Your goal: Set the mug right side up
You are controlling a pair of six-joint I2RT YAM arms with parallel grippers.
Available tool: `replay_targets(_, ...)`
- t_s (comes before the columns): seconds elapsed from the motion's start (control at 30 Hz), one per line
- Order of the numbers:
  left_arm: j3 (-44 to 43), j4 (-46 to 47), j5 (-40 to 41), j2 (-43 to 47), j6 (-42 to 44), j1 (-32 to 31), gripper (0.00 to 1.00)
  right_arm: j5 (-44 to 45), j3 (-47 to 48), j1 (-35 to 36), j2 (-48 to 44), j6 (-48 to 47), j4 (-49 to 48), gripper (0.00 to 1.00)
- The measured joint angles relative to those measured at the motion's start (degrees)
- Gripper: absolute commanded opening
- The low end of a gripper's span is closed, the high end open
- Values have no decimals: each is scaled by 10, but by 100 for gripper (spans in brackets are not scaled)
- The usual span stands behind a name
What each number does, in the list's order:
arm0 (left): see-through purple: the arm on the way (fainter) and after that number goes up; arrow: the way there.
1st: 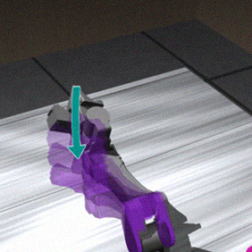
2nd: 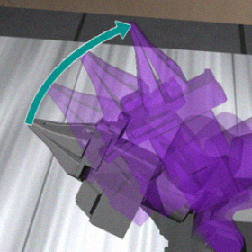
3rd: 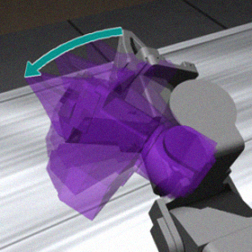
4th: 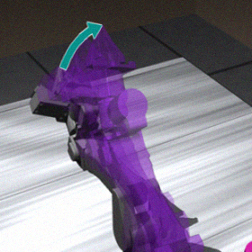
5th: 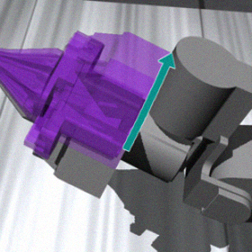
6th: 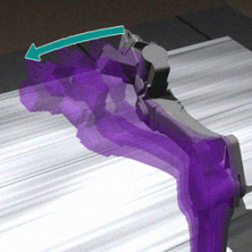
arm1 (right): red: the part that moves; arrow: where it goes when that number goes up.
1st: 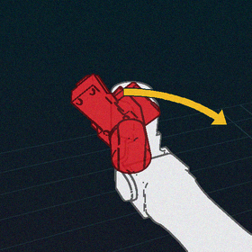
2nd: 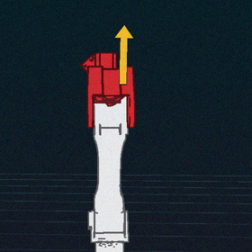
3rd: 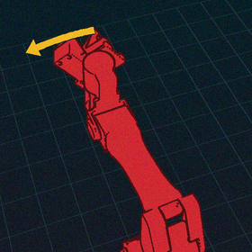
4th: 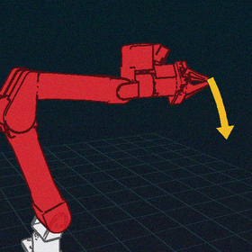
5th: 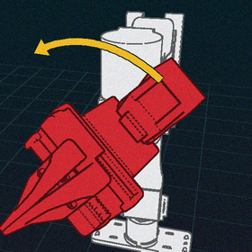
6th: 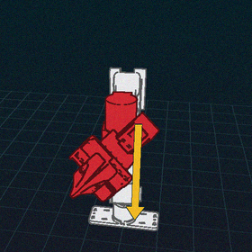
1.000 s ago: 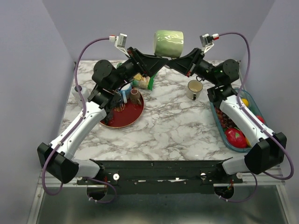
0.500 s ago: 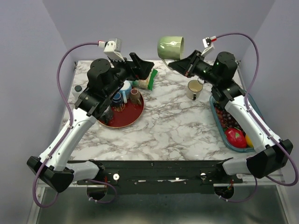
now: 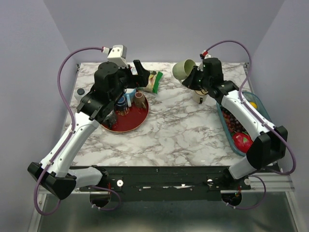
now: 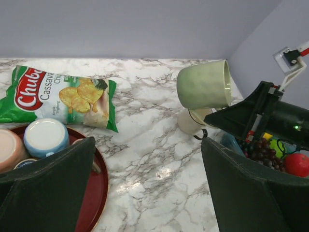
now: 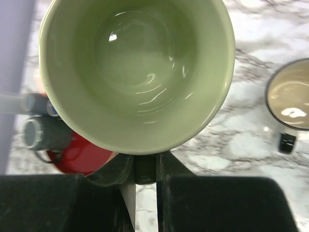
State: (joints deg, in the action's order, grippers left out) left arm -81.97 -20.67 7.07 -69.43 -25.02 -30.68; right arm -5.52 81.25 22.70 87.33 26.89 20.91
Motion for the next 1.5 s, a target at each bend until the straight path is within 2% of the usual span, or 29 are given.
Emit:
replay_targets(0.2,0,-22,3,-4,3,0,99,84,-1,13,54,-32,31,1)
replay_targets(0.47,1,-57,15,-26,1,0,99,138,1,21,124,-45,51,1)
replay_targets(0.83,8,-73,16,-33,-1,2,99,184,59,21,235,-48,112,1)
replay_targets(1.2,8,-94,16,-51,-1,2,99,200,98,21,281,-49,147,1)
replay_targets(1.33,9,-95,17,-52,-1,3,99,201,115,21,296,-52,164,10)
replay_targets(1.5,9,-98,26,-59,-2,6,99,199,131,21,305,-54,177,38)
